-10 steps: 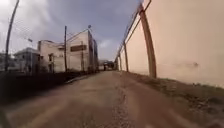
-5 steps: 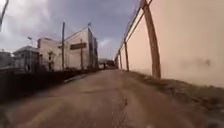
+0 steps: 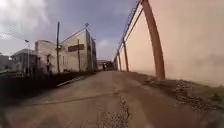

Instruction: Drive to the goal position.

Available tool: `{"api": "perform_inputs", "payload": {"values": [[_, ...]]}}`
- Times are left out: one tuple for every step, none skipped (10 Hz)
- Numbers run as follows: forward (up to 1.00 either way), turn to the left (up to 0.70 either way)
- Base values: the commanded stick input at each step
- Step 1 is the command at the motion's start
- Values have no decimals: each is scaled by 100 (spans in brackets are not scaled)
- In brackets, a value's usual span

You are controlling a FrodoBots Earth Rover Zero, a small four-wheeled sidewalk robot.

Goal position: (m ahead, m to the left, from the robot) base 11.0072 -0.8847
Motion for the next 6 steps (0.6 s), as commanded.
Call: {"api": "perform_inputs", "payload": {"values": [[70,0],[70,0],[70,0],[70,0],[70,0],[70,0]]}}
